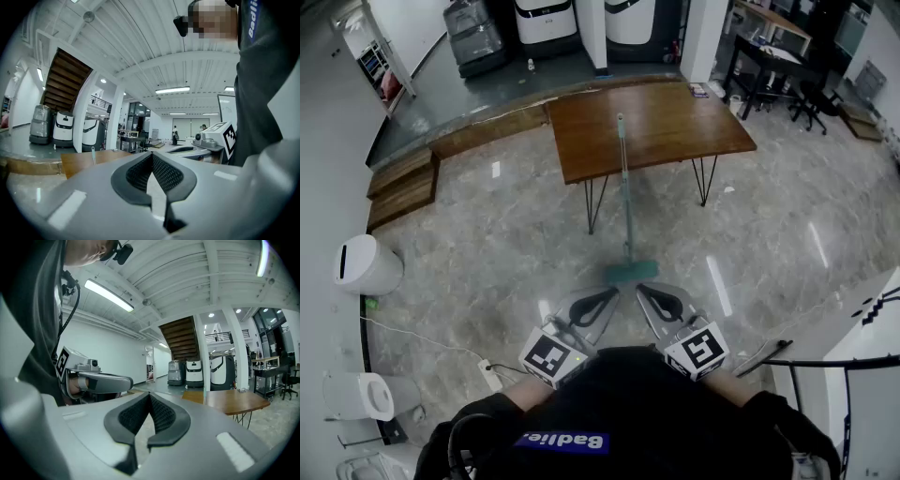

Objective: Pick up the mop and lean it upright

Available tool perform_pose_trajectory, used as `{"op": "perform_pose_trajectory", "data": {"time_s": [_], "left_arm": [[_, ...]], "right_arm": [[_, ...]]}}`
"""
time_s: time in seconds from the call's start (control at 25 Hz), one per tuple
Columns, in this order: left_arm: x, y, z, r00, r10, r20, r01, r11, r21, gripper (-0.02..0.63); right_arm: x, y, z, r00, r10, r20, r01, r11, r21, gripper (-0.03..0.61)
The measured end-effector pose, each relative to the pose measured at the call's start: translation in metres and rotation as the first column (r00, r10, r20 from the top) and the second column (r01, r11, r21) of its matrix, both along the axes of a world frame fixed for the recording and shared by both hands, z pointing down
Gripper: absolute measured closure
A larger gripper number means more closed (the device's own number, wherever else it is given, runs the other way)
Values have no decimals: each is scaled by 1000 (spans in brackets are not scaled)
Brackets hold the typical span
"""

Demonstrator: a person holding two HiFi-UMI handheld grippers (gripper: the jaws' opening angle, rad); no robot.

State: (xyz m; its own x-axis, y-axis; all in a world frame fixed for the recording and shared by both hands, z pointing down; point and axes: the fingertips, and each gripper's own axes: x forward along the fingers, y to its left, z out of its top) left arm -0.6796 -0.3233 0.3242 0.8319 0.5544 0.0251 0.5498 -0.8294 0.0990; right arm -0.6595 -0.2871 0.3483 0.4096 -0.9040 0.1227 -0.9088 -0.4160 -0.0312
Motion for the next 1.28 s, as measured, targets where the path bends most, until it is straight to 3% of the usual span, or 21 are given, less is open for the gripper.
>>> {"op": "perform_pose_trajectory", "data": {"time_s": [0.6, 1.28], "left_arm": [[7, 26, -4, 1000, -9, 26, 9, 1000, 6, 595], [53, 68, 3, 988, -148, 38, 146, 988, 48, 595]], "right_arm": [[1, 18, -3, 999, -31, 19, 30, 999, 9, 574], [41, 79, 7, 995, -92, 45, 89, 994, 56, 571]]}}
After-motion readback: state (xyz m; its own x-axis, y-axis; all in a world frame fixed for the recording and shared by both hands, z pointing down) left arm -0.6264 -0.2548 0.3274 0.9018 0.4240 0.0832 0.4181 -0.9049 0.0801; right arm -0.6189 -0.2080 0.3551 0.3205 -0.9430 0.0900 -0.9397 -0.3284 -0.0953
